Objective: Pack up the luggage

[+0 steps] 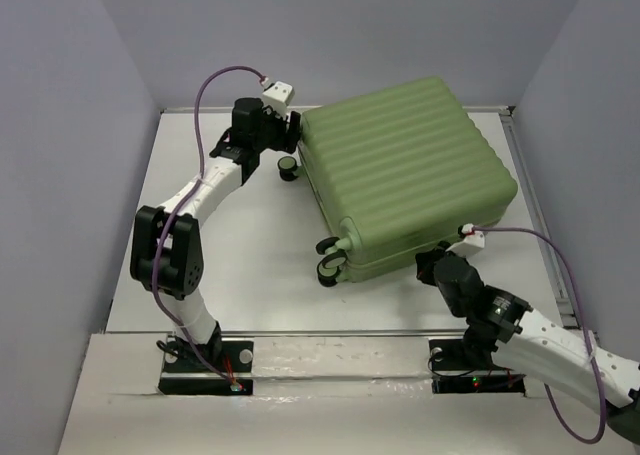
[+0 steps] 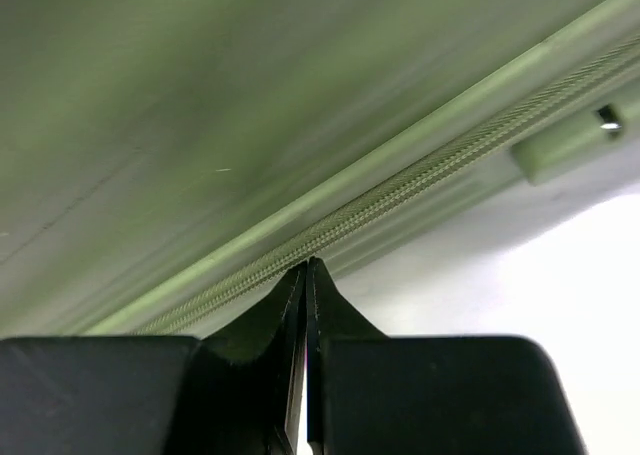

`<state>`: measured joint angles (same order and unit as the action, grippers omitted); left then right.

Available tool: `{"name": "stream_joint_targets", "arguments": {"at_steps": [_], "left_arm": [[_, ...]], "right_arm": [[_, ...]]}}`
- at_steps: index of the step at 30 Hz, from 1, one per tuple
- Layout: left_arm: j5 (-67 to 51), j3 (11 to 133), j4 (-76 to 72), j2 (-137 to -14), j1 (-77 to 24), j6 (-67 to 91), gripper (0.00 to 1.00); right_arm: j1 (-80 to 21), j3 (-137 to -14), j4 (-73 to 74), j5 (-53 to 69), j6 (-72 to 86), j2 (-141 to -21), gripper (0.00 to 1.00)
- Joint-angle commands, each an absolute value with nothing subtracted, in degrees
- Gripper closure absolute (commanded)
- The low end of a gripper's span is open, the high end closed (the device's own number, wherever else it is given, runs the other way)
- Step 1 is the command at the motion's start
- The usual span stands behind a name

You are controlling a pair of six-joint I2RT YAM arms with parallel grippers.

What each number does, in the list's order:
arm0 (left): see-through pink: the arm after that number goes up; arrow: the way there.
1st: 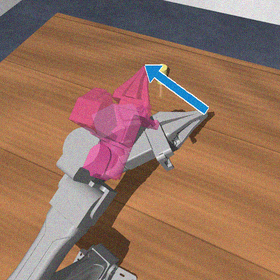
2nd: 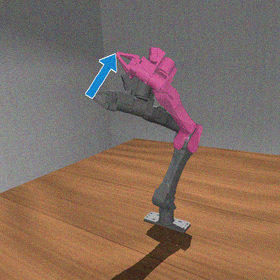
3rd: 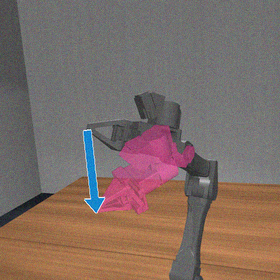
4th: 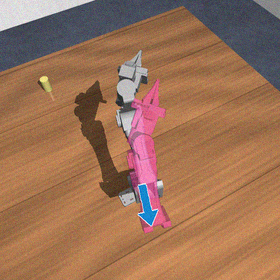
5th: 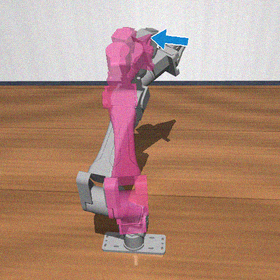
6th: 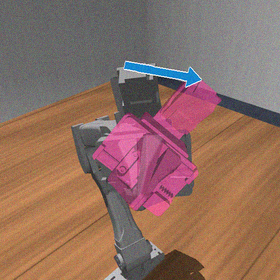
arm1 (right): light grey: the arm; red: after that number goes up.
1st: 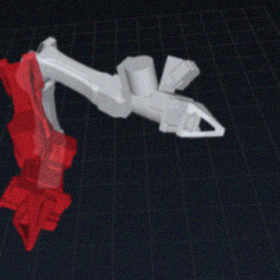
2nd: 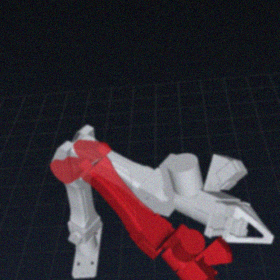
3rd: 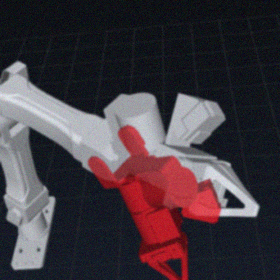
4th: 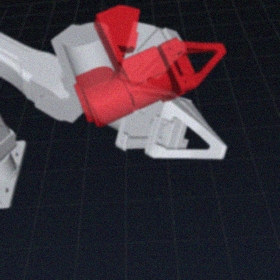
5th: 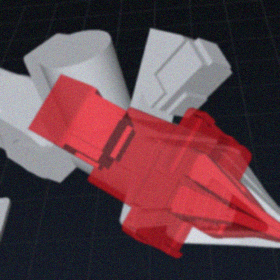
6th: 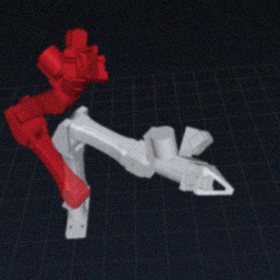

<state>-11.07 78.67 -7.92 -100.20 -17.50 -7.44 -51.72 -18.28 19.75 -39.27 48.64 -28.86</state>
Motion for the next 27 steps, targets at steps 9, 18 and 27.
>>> {"name": "stream_joint_targets", "arguments": {"at_steps": [9,18,27], "left_arm": [[-3.96,62.24,8.26,-80.70,-18.80,4.39,0.94],[-14.84,46.42,10.02,-61.19,-20.83,13.17,0.94],[-31.54,34.81,0.72,-51.60,-21.09,27.58,0.94]], "right_arm": [[-30.69,-24.69,-16.24,-8.92,26.54,-44.54,0.93],[-25.76,-37.08,-24.00,13.79,23.56,-63.71,0.93],[-16.72,-48.50,-16.62,30.20,21.63,-71.27,0.87]]}}
